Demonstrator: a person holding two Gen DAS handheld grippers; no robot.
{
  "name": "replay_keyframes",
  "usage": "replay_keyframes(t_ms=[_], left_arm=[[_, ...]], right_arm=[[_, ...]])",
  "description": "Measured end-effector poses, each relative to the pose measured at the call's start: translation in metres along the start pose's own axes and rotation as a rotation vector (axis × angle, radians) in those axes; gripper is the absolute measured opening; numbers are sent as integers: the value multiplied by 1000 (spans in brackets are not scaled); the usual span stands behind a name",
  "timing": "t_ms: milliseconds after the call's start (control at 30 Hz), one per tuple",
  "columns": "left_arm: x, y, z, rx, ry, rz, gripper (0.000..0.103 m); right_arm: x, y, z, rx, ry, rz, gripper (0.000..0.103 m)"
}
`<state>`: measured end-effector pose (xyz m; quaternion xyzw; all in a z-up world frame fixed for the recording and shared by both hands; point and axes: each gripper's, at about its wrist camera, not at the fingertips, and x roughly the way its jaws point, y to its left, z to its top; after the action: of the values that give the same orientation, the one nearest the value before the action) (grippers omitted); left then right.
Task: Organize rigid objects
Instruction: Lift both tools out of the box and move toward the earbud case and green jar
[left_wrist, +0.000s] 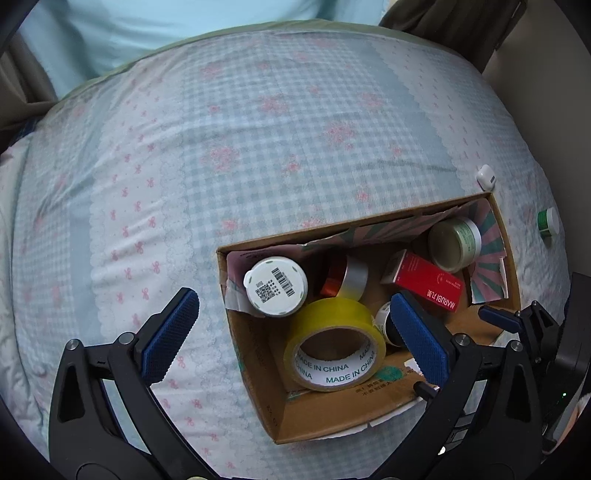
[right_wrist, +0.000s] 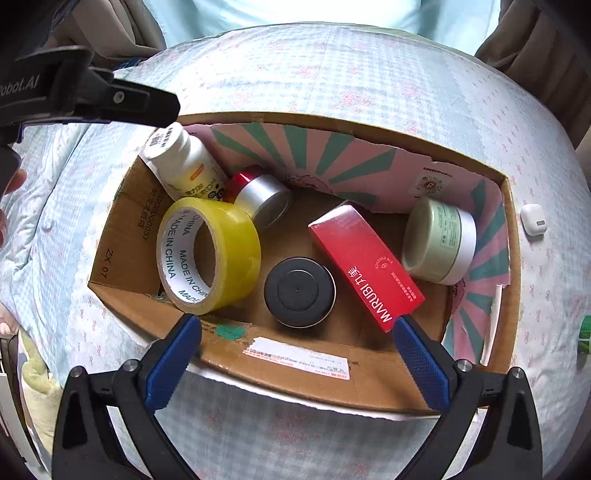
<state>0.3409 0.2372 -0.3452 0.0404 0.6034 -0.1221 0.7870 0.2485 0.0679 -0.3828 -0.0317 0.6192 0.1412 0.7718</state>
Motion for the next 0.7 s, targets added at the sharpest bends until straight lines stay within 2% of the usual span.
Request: replay_keyframes(t_ms=[300, 433, 700], left_arm=[[-19, -3, -11, -6, -10, 9, 103], [-40, -4, -13, 1, -34, 11, 103], [-100, -10, -18, -21, -90, 17, 103]], right_arm=[[-25, -4, 1, 28, -10, -16, 103], [-42, 1, 5, 25, -28, -36, 103], [-105, 4, 14, 25, -91, -68, 103]])
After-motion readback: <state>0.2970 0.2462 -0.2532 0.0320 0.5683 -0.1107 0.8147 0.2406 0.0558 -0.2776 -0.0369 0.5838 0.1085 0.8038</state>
